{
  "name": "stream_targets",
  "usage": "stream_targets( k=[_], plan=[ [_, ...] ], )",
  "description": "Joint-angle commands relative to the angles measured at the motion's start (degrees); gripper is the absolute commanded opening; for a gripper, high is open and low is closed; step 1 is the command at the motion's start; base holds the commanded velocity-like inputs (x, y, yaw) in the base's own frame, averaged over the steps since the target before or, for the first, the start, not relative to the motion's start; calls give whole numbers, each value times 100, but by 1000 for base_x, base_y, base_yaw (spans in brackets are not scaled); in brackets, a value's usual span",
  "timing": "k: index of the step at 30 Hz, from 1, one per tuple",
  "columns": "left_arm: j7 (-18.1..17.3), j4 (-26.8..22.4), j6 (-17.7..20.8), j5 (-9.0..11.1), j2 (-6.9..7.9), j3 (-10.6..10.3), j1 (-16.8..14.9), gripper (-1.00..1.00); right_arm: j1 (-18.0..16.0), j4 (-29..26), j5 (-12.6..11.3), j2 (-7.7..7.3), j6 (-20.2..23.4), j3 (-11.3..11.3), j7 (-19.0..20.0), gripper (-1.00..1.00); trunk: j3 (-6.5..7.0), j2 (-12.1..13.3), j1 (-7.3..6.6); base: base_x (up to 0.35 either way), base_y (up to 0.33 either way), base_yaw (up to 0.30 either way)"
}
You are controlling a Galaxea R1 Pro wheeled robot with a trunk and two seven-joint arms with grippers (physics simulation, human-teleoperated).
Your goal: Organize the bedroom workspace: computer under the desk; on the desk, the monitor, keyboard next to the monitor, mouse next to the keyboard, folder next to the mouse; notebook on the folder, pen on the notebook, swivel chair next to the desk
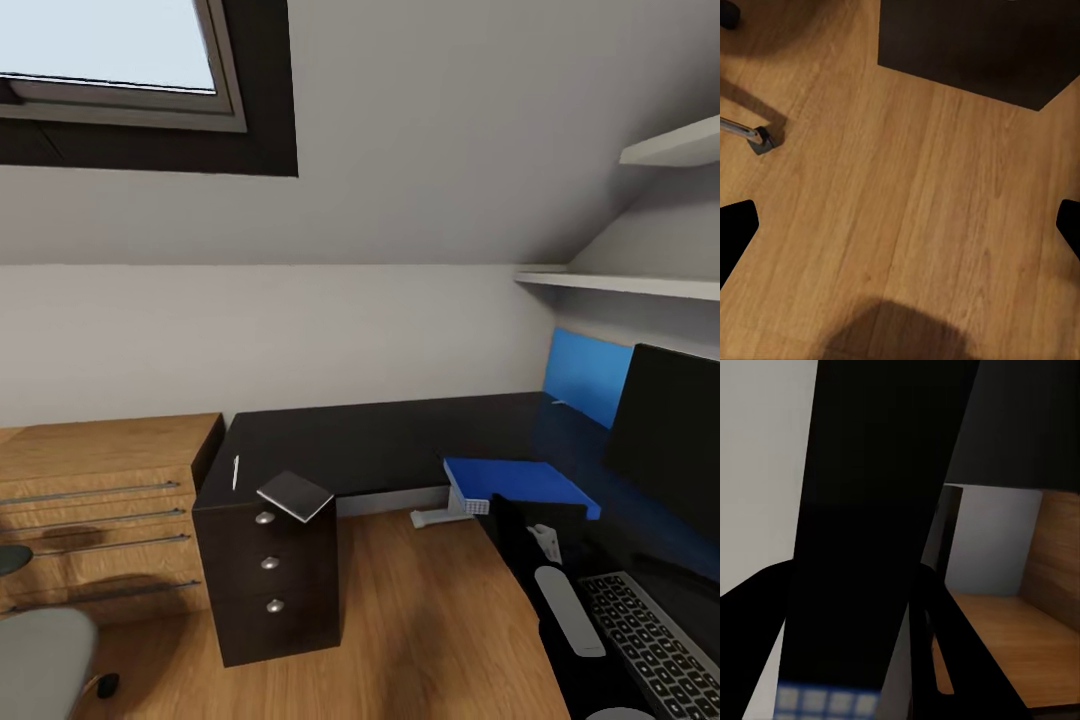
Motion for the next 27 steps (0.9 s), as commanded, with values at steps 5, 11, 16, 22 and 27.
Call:
stream_targets(
  k=[5, 11, 16, 22, 27],
  plan=[
    [8, 1, -18, 58, -1, -7, -3, 100, -3, -11, -34, 1, 28, -6, -29, -100, -79, -166, 88, 0, 0, 0],
    [3, 1, -18, 58, -1, -7, -3, 100, -3, -11, -35, 1, 28, -9, -29, -100, -79, -166, 88, 0, 0, 0],
    [-28, 1, -25, 58, 9, -3, -3, 100, -3, -11, -38, 0, 28, -12, -29, -100, -79, -166, 88, 0, 0, 0],
    [-38, 1, -30, 58, 23, 1, -3, 100, -3, -11, -38, -7, 28, -13, -29, -100, -79, -166, 88, 29, -21, 0],
    [-44, 1, -31, 58, 28, -5, -3, 100, -3, -11, -38, -8, 31, -13, -29, -100, -79, -166, 88, 116, -83, 0]
  ],
)
